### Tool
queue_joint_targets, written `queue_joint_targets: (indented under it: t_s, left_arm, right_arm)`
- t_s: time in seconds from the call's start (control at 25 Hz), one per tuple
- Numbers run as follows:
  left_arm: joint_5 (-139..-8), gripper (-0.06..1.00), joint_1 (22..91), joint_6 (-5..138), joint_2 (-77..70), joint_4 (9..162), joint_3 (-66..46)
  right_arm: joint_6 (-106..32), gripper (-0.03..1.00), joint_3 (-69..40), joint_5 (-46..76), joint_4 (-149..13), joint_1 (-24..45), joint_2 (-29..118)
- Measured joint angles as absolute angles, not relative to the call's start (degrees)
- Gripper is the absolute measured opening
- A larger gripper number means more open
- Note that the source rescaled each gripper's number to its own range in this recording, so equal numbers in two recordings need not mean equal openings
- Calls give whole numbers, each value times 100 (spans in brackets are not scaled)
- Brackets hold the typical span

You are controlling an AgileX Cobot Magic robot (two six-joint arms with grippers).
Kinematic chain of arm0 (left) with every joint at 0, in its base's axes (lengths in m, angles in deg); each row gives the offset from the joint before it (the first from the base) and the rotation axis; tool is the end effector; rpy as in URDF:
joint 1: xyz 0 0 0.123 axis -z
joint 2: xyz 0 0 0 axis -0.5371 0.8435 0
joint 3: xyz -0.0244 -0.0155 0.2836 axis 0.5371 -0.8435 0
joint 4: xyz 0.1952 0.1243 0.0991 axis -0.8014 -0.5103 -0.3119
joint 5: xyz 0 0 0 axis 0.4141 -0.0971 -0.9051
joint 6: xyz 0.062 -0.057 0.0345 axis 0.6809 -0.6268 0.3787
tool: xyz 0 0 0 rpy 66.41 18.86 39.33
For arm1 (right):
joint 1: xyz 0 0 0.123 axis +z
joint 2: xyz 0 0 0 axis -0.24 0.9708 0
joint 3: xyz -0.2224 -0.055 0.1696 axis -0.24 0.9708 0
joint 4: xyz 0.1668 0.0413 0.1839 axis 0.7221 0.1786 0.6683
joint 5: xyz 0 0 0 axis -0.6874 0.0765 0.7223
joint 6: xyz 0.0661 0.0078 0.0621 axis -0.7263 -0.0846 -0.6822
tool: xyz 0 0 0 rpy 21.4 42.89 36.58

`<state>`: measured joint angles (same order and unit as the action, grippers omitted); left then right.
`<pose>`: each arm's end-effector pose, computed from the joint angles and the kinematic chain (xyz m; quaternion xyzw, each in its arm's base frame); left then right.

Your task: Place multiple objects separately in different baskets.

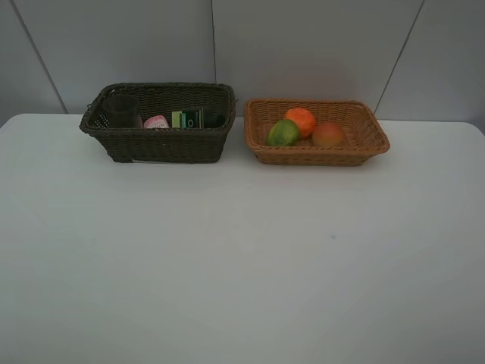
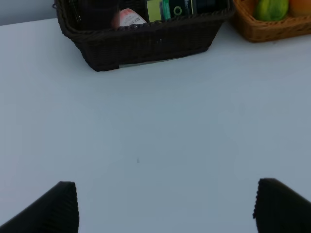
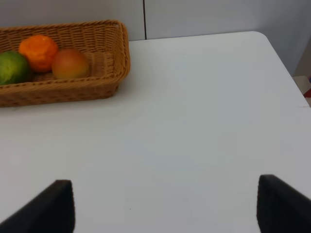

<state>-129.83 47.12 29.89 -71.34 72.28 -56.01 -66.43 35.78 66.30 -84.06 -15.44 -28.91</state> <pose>0.0005 -0.0001 0.3025 0.0890 0.8454 -0.0790 0.5207 -0.0087 -0.0106 0.2837 0.0652 0.8425 -0.0444 0.5329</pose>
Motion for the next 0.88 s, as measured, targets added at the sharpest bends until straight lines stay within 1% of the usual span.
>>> queue_joint_targets:
  t_s: [0.2, 0.88]
  left_arm:
    - [-13065, 94, 4712, 3059, -7655, 7191, -6038]
    - [-13060, 94, 4665, 3059, -7675, 7103, -6053]
  right_arm:
    - [-6643, 70, 3578, 6630, -8406, -1544, -2891]
    - [-6643, 70, 3578, 6630, -8406, -1544, -2891]
